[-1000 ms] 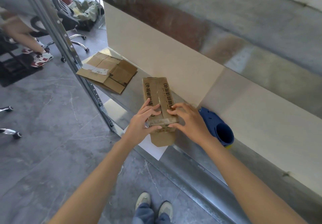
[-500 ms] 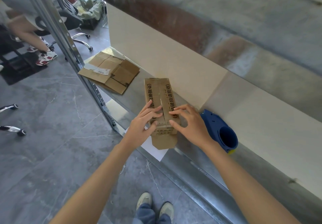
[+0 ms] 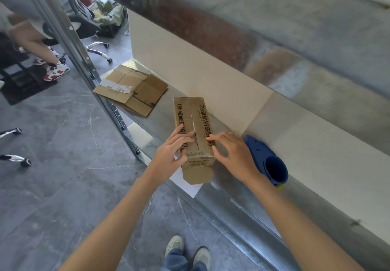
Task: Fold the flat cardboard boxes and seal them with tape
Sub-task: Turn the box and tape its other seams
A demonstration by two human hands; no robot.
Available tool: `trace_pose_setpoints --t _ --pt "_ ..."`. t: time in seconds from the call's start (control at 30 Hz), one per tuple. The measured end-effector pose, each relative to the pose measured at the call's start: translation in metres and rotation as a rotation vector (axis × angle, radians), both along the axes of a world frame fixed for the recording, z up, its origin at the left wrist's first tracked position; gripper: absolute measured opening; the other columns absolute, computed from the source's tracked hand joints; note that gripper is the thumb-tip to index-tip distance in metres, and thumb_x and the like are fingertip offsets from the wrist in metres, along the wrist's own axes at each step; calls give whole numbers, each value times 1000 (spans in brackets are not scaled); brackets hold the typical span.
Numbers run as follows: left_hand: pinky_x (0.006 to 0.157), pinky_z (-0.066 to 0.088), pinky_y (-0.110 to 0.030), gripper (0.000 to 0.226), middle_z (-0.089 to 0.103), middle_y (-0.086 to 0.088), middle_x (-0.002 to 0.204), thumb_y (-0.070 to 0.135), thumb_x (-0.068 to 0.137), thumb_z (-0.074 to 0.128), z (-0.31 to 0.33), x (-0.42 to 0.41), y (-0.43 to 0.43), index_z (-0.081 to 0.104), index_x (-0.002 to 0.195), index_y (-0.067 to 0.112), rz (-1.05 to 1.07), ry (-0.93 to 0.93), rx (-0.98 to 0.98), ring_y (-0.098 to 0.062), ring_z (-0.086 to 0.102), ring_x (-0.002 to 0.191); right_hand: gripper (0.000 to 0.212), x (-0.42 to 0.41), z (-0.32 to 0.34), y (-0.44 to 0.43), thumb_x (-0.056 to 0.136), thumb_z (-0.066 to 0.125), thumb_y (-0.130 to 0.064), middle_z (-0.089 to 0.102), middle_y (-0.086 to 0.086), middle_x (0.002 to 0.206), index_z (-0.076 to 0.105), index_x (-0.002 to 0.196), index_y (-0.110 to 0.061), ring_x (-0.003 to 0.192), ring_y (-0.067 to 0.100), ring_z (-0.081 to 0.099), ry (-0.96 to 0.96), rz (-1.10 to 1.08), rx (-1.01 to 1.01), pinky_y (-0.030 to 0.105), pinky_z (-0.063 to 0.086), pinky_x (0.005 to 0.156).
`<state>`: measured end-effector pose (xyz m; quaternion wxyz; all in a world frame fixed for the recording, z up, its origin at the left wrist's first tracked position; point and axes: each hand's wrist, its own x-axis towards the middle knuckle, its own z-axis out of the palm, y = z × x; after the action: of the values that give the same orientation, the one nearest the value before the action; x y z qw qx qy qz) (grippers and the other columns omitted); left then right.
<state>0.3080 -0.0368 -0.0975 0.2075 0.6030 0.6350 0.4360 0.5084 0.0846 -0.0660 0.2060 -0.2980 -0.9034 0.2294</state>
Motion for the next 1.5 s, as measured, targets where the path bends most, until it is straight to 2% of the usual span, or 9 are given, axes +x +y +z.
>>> trace_pose_setpoints --t 0.13,0.3,0.47,0.7,0.83,0.97,1.1,1.3,1.5 --pt "93 54 -52 40 34 20 154 6 97 52 0 4 -3 50 131 27 47 -115 -84 -3 45 120 24 -1 0 -6 96 61 -22 66 -8 110 66 119 -21 104 17 58 -7 -21 28 40 48 91" --pt "111 41 -46 55 41 18 151 5 99 50 12 2 -5 44 133 47 2 -290 -107 0 17 148 39 5 9 -4 94 59 -36 54 -25 123 54 133 -33 116 -2 44 -62 -1 -78 31 38 100" --pt "104 47 -56 69 40 33 147 -13 90 39 15 -4 -7 40 133 41 -51 -293 -127 -12 21 150 66 8 13 0 82 60 -1 58 -15 133 50 139 -32 123 4 43 -114 17 -99 34 35 106" --pt "103 48 -53 55 45 27 146 -11 93 39 3 0 -4 38 132 28 2 -242 -78 1 14 149 43 2 7 -2 95 59 -10 65 -8 124 55 135 -26 116 13 55 -33 -16 -20 40 47 99" --pt "105 48 -34 55 48 21 145 1 99 49 1 6 -3 39 130 44 50 -217 -19 -2 19 149 37 -1 -1 -5 96 60 -15 67 -10 119 59 131 -27 111 12 57 17 -71 -8 38 47 96" --pt "100 42 -11 42 51 24 141 0 97 52 -5 9 -2 44 131 23 73 -231 26 -3 22 148 33 -5 -6 -7 95 61 -25 66 -17 116 60 127 -30 109 9 59 77 -114 -12 37 47 95" --pt "96 43 -8 43 51 26 139 4 97 56 -6 13 -2 46 131 28 107 -283 31 -1 23 147 34 -8 -6 -8 92 66 -35 64 -22 112 59 125 -34 109 4 58 80 -161 -59 39 45 98" --pt "100 43 -24 39 52 29 137 33 95 60 2 9 -2 45 130 23 88 -324 -39 3 21 146 66 -4 2 -4 73 64 -73 52 -34 113 46 131 -48 108 -12 38 -20 -71 -151 18 29 98" --pt "100 53 -43 26 55 24 137 10 104 43 3 10 -2 46 129 16 97 -302 -38 1 21 147 28 -6 2 0 96 60 -33 59 -23 111 61 125 -32 109 3 55 59 -57 -128 46 46 98"
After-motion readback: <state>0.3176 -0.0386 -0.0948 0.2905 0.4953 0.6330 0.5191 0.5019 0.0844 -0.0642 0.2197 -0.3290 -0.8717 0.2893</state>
